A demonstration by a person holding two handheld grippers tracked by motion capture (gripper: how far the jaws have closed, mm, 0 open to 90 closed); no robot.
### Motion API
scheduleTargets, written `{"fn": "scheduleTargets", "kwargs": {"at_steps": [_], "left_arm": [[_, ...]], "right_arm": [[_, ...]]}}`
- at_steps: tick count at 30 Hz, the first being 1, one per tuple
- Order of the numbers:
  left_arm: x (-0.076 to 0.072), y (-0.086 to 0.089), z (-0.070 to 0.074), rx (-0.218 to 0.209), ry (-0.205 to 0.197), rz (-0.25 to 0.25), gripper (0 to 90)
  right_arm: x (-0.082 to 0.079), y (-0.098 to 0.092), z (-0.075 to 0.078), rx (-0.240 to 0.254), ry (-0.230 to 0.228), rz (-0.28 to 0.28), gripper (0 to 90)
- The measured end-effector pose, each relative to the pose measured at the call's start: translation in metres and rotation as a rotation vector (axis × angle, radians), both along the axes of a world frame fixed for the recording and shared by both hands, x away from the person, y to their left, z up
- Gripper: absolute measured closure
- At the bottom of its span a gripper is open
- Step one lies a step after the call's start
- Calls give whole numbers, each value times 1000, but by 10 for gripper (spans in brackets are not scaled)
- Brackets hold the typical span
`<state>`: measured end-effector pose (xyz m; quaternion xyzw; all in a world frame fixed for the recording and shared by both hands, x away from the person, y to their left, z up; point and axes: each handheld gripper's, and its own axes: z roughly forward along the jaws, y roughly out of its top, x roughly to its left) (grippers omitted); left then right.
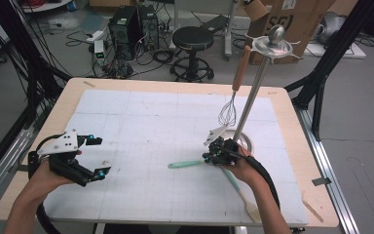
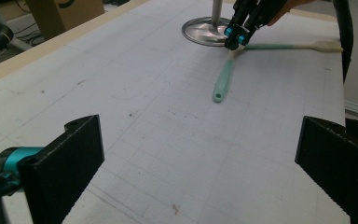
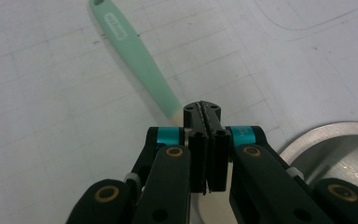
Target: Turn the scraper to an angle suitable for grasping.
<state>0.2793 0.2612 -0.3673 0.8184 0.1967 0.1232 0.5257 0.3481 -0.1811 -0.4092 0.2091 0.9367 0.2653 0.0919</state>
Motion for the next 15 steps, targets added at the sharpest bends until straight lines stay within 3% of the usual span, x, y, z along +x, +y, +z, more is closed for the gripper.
{"fn": "scheduleTargets", "kwargs": {"at_steps": [10,15], "left_arm": [[-1,0,0,-10,1,2,17],[-1,0,0,-7,-2,0,17]], "right_arm": [[6,10,-5,-66,-3,5,893],[9,11,-6,-68,-1,-1,893]]}}
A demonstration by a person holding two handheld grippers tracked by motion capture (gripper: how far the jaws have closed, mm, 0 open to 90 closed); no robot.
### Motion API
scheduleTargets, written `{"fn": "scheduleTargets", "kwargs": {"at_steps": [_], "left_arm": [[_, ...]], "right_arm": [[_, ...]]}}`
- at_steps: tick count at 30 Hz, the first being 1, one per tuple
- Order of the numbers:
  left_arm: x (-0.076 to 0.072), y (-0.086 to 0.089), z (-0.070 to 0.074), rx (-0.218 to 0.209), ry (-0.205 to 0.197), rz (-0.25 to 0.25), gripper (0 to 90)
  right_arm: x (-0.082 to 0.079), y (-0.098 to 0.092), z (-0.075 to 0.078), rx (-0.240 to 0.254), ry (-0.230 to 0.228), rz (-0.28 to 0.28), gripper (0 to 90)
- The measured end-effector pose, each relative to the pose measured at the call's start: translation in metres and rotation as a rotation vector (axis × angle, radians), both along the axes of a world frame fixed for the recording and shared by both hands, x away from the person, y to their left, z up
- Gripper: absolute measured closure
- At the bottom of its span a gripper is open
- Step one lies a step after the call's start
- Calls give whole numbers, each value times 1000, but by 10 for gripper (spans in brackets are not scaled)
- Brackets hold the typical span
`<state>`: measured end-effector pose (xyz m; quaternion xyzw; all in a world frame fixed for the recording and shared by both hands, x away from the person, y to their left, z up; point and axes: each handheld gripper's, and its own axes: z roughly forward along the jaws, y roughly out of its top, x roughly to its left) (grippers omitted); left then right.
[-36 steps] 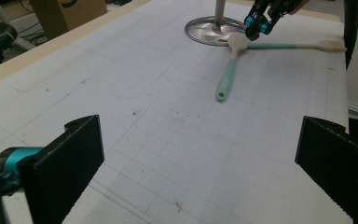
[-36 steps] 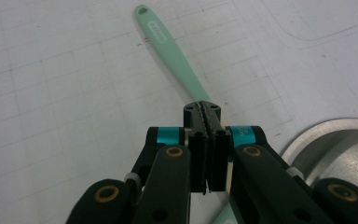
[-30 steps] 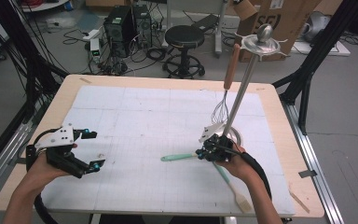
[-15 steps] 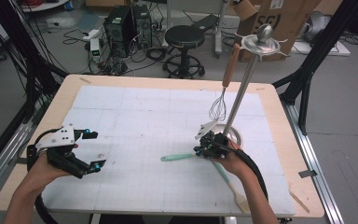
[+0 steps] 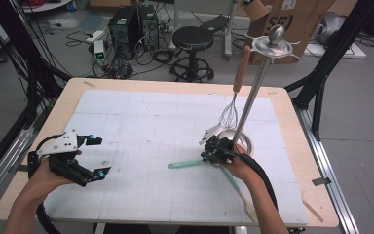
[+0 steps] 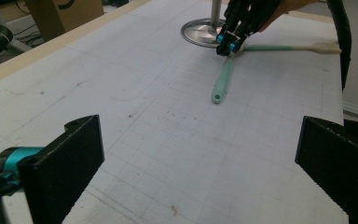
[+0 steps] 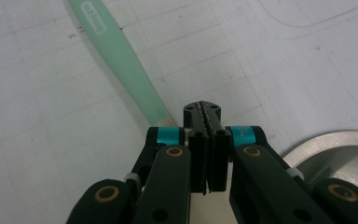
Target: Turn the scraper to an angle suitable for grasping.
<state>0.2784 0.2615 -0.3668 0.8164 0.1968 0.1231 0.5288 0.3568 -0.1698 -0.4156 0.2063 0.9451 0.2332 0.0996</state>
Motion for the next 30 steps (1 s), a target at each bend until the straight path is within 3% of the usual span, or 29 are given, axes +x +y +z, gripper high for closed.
{"fn": "scheduleTargets", "kwargs": {"at_steps": [17,30], "left_arm": [[-1,-1,0,2,-2,-5,17],[-1,-1,1,2,-2,-3,17]], "right_arm": [[0,1,-2,-36,-18,-13,893],[-8,1,0,-50,16,7,894]]}}
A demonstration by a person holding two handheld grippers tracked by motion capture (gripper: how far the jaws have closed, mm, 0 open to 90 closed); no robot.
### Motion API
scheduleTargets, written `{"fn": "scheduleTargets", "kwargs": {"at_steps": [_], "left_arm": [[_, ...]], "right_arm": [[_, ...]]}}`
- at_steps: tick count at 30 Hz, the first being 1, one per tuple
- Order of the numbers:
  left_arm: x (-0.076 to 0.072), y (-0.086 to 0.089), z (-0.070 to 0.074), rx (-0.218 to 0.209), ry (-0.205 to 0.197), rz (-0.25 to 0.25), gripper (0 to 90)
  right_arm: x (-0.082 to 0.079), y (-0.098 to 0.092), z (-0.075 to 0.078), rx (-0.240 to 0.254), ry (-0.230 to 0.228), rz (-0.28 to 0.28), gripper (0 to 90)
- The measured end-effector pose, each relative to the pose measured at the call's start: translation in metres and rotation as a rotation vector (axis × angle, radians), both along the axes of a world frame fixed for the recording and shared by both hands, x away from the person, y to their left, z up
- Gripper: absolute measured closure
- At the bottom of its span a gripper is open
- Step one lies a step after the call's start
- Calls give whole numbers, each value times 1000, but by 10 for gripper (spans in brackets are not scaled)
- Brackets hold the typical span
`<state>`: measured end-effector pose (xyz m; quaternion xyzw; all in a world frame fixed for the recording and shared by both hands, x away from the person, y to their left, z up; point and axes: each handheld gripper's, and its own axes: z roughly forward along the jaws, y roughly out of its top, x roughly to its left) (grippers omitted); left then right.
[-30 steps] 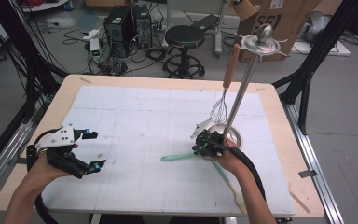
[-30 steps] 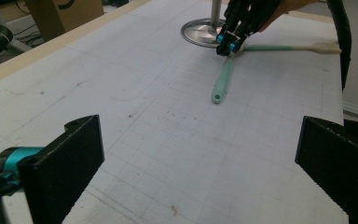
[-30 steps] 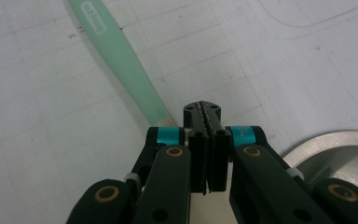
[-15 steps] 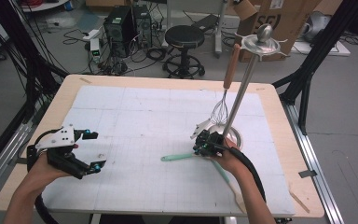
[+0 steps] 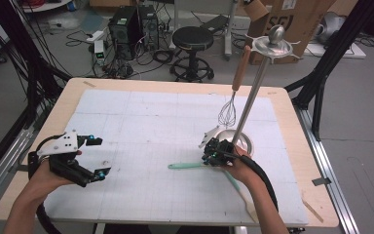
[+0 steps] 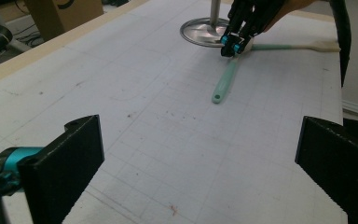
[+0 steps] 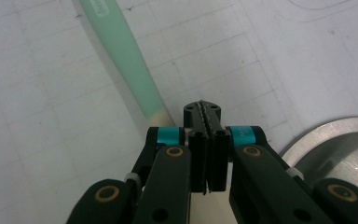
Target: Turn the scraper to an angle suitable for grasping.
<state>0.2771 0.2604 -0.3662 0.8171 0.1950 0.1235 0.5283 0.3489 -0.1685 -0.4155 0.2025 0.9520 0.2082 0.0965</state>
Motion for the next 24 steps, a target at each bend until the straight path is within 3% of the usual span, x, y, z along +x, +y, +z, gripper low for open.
{"fn": "scheduleTargets", "kwargs": {"at_steps": [24], "left_arm": [[0,-1,1,-2,-3,-3,17]], "right_arm": [[-24,-3,2,-26,74,70,894]]}}
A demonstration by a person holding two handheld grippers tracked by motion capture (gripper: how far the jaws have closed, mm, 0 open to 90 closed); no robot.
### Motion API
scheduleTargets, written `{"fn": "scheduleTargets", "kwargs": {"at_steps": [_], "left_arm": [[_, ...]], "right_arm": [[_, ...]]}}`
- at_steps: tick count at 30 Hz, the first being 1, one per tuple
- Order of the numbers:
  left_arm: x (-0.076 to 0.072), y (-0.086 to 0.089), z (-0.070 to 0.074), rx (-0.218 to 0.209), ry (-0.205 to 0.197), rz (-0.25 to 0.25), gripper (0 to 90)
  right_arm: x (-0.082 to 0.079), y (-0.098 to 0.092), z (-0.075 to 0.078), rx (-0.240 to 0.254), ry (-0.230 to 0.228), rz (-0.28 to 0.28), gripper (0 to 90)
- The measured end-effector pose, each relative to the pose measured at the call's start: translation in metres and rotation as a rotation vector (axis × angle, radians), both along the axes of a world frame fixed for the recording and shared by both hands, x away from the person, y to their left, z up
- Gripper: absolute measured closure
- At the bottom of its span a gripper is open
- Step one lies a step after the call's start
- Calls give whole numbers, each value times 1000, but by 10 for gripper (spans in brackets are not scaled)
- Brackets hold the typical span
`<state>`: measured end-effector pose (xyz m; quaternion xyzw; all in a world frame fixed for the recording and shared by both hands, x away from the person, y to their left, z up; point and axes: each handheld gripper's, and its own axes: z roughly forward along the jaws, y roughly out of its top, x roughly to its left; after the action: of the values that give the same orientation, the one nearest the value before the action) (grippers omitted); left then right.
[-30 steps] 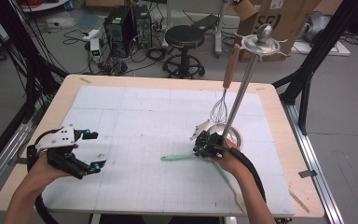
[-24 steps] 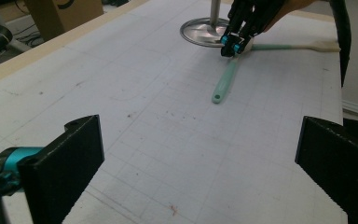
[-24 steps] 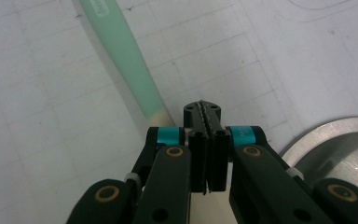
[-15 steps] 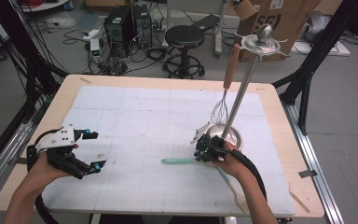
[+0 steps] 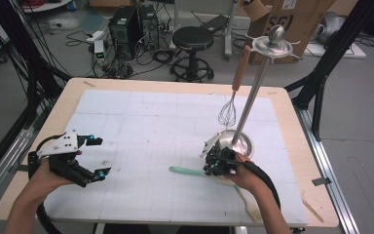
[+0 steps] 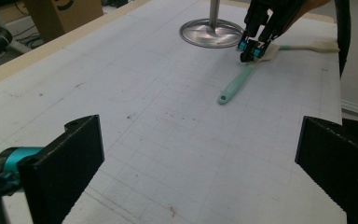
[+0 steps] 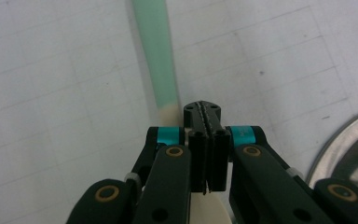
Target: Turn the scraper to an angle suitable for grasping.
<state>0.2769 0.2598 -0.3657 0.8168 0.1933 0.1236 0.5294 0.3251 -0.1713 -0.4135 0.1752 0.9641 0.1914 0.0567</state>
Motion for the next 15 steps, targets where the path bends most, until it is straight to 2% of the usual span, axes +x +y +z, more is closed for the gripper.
{"fn": "scheduleTargets", "kwargs": {"at_steps": [15], "left_arm": [[-1,-3,0,6,-2,-8,17]], "right_arm": [[-16,2,1,-3,3,26,894]]}}
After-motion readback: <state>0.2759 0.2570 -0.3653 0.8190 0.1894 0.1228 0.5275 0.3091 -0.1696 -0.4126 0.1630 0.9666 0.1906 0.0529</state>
